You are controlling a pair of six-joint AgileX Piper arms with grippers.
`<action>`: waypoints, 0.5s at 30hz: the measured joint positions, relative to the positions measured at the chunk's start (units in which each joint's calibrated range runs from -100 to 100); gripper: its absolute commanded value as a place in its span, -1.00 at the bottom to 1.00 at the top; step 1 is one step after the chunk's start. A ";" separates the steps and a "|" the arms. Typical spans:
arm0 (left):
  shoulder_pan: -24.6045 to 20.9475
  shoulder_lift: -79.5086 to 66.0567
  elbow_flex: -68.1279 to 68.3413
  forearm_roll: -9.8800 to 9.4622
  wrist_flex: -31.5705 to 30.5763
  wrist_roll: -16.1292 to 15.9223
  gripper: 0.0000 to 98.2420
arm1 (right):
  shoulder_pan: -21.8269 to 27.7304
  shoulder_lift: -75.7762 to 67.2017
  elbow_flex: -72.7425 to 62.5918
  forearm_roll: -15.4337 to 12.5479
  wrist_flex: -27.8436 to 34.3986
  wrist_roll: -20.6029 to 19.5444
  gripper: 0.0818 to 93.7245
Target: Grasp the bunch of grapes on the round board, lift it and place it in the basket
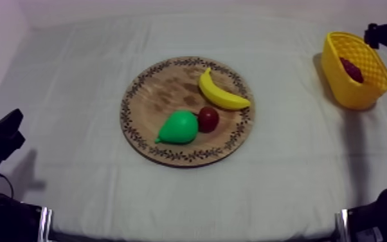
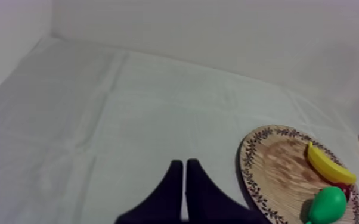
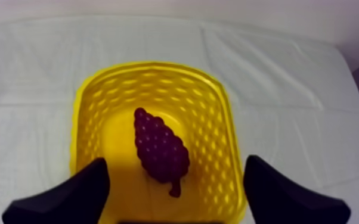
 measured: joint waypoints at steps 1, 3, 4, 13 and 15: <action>0.00 0.00 0.00 0.00 0.00 0.00 -1.00 | 0.00 -1.53 1.28 0.09 -0.25 0.09 0.29; 0.00 0.00 0.00 0.00 0.00 0.00 -1.00 | -0.22 -5.47 4.70 0.25 -1.32 0.14 0.26; 0.00 0.00 0.00 0.00 0.00 0.00 -1.00 | -0.32 -7.03 6.44 0.41 -1.47 0.28 0.24; 0.00 0.00 0.00 0.00 0.00 0.00 -1.00 | -2.33 -24.36 21.95 0.98 -3.02 0.91 0.13; 0.00 0.00 0.00 0.00 0.00 0.00 -1.00 | -2.98 -27.96 25.47 1.21 -3.07 0.86 0.09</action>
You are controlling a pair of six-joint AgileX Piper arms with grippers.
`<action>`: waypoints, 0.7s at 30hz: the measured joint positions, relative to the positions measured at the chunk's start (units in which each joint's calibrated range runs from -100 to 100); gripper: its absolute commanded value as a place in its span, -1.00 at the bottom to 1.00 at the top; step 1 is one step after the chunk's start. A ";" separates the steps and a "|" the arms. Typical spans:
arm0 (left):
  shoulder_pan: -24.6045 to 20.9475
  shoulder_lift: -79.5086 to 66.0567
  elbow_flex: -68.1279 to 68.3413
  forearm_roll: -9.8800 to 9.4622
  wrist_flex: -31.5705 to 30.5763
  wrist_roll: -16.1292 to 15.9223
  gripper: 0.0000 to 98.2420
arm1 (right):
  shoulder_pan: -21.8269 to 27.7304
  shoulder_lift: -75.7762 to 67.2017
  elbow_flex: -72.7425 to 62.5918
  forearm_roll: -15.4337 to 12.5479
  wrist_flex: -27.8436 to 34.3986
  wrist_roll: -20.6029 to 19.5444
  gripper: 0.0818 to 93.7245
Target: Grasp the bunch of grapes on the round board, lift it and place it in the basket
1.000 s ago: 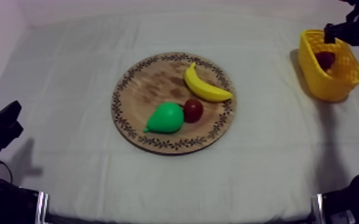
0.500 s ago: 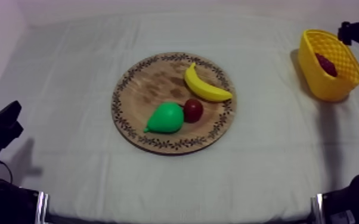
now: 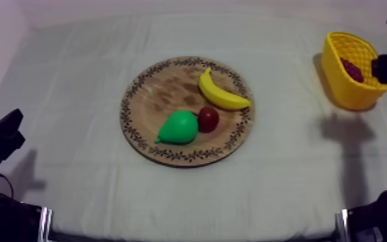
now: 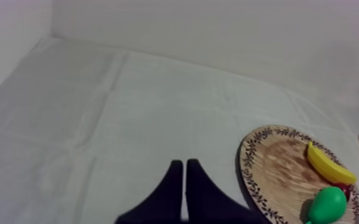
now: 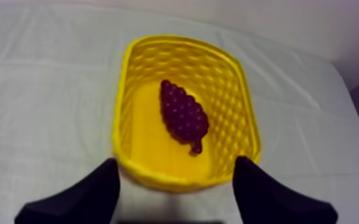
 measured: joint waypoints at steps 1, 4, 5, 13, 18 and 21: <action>0.00 0.00 0.00 0.00 0.00 0.00 -1.00 | -0.37 -2.04 1.75 0.13 0.00 -0.11 0.08; 0.00 0.00 0.00 0.00 0.00 0.00 -1.00 | -1.25 -8.05 6.36 0.21 0.04 -0.18 0.04; 0.00 0.00 0.00 0.00 0.00 0.00 -1.00 | -1.52 -10.02 7.93 0.16 0.04 -0.18 0.02; 0.00 0.00 0.00 0.00 0.00 0.00 -1.00 | -3.51 -23.97 18.91 -0.89 1.24 0.96 -0.16; 0.00 0.00 0.00 0.00 0.00 0.00 -1.00 | -4.44 -33.23 24.96 -2.07 3.36 1.81 -0.38; 0.00 0.00 0.00 0.00 0.00 0.00 -1.00 | -4.44 -37.80 27.57 -3.52 4.51 2.61 -0.56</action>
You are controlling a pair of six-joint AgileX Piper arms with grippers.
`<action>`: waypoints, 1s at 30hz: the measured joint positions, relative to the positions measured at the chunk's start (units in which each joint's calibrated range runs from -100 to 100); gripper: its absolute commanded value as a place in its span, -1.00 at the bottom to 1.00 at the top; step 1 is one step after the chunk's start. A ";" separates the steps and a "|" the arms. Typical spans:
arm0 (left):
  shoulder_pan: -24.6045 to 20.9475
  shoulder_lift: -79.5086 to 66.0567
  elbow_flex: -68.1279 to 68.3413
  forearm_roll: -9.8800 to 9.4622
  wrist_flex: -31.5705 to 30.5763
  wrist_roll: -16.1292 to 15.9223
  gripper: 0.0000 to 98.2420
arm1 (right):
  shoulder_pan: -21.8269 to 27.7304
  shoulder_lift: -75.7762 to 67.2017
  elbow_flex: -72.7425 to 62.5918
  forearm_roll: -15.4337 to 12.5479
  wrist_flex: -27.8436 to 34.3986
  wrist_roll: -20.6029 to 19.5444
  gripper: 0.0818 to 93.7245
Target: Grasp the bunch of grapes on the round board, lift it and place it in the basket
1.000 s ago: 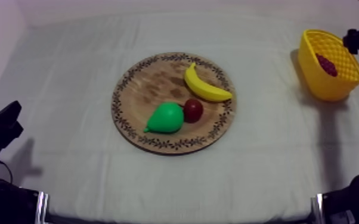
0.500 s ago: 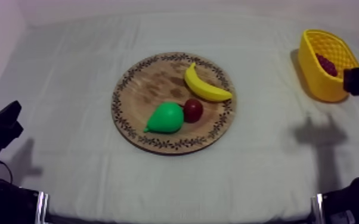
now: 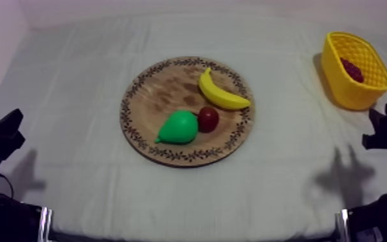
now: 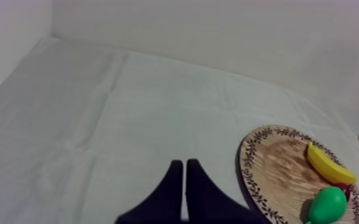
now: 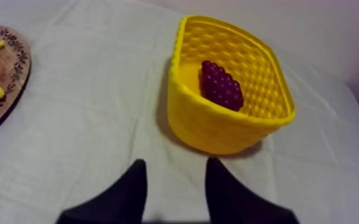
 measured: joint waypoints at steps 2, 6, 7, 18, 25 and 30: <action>0.00 0.00 0.00 0.00 0.00 0.00 -1.00 | 0.00 -2.67 1.49 -0.67 0.41 0.04 -0.72; 0.00 0.00 0.00 0.00 0.00 0.00 -1.00 | 0.11 -7.78 3.08 -1.78 3.87 -0.53 -0.92; 0.00 0.00 0.00 0.00 0.00 0.00 -1.00 | 0.29 -8.62 3.23 -1.91 4.04 -0.76 -0.94; 0.00 0.00 0.00 0.00 0.00 0.00 -1.00 | 0.02 -17.13 5.51 -4.73 7.16 -2.10 -0.89; 0.00 0.00 0.00 0.00 0.00 0.00 -1.00 | -1.23 -17.36 5.64 -5.69 7.34 1.28 -0.97; 0.00 0.00 0.00 0.00 0.00 0.00 -1.00 | -3.76 -17.38 5.64 -5.74 7.34 4.10 -0.99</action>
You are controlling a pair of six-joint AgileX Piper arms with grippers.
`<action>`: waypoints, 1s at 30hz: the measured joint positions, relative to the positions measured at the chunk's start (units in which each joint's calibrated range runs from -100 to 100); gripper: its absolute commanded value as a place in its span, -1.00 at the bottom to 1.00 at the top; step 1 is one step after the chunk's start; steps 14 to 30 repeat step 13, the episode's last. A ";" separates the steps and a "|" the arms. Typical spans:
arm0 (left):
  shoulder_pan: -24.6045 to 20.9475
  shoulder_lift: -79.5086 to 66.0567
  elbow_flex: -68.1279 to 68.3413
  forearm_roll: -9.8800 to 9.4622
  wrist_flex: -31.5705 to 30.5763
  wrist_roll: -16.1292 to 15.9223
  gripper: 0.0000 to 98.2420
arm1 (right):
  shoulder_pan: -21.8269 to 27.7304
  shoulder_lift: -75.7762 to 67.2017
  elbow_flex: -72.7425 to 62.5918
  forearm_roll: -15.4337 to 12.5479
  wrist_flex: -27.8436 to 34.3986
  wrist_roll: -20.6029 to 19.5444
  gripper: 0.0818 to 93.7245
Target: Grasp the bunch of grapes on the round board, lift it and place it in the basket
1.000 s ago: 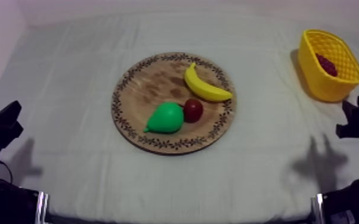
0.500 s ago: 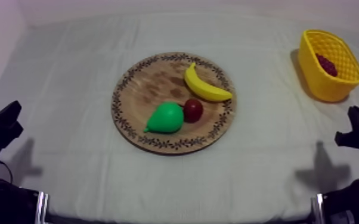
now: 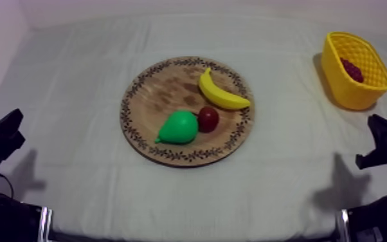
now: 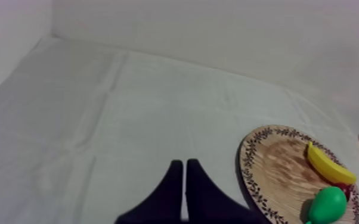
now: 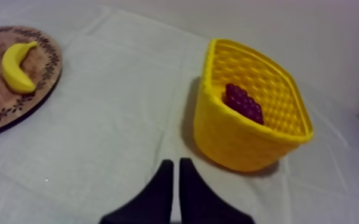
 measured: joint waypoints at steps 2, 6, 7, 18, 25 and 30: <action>0.00 0.00 0.00 0.00 0.00 0.00 -1.00 | -1.06 0.00 0.00 0.00 0.31 0.04 -0.99; 0.00 0.00 0.00 0.00 0.00 0.00 -1.00 | -1.86 0.00 0.08 0.00 0.62 -0.82 -0.99; 0.00 0.00 0.00 0.00 0.00 0.00 -1.00 | -1.94 0.00 0.08 0.00 0.62 -0.82 -0.99; 0.00 0.00 0.00 0.00 0.00 0.00 -1.00 | -2.01 0.00 0.08 0.00 0.62 -0.82 -0.99; 0.00 0.00 0.00 0.00 0.00 0.00 -1.00 | -2.01 0.00 0.08 0.00 0.62 -0.82 -0.99; 0.00 0.00 0.00 0.00 0.00 0.00 -1.00 | -2.01 0.00 0.08 0.00 0.62 -0.82 -0.99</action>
